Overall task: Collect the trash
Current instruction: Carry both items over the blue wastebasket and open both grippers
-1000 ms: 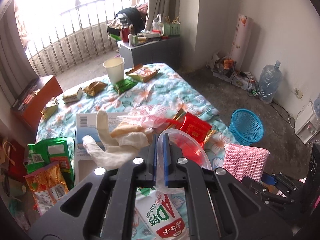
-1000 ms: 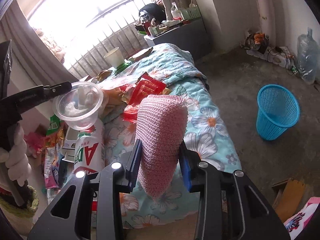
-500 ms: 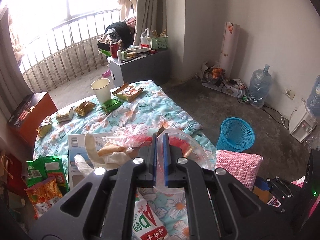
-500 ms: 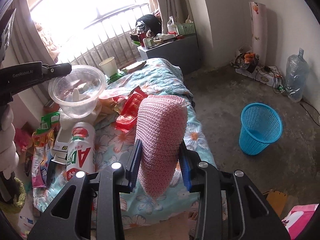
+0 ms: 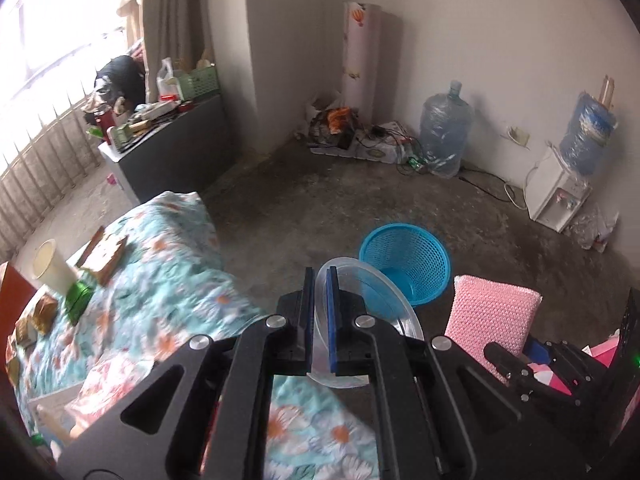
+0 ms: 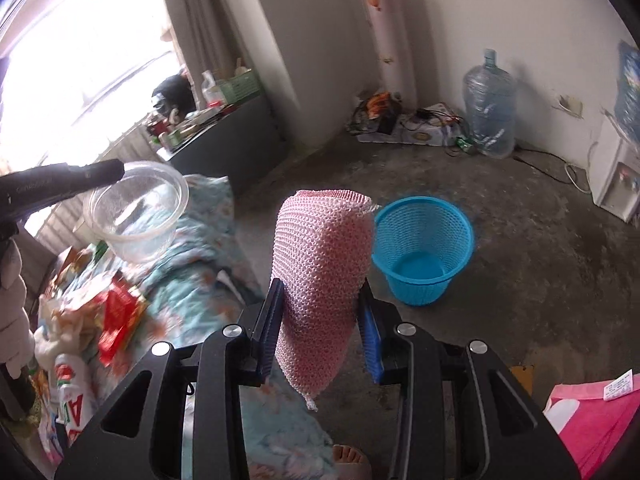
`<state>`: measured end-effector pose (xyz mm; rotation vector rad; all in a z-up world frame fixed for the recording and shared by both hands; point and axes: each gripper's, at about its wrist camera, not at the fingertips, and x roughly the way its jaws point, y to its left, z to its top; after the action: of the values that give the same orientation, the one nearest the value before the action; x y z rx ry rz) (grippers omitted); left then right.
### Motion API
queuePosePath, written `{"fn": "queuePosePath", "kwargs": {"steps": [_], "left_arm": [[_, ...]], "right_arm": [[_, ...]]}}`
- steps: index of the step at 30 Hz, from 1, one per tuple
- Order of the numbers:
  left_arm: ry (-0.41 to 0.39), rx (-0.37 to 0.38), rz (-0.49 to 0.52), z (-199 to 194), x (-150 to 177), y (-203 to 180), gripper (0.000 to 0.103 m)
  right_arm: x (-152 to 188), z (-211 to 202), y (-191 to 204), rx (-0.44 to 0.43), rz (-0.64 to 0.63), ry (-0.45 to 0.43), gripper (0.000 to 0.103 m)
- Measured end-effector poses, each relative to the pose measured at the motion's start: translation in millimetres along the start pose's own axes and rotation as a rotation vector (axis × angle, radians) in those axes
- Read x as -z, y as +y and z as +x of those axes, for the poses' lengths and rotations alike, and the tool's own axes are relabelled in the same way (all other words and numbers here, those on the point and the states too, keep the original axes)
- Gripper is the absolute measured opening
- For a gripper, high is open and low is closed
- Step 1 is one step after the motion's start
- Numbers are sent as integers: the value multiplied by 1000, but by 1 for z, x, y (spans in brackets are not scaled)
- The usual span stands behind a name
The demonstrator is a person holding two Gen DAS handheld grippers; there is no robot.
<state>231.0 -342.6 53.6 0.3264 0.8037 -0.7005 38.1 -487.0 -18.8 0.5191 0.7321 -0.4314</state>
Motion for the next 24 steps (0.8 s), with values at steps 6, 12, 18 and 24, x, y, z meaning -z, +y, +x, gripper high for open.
{"fn": "queuePosePath", "kwargs": {"steps": [6,12,18,24], "left_arm": [[119,17,72,127,-36,-59,4],[240,15,73,246,-54,-101,4],[279,89,29,316,-62,-124,28],[256,102,20,313,-55,-130,52]], "right_arm": [[-37,95,-87,59,177,89,35],[-62,188,-134,77,298,177,35],[-75,257,-170,106,342,219,55],[-64,265,-195,159,413,188,60]]}}
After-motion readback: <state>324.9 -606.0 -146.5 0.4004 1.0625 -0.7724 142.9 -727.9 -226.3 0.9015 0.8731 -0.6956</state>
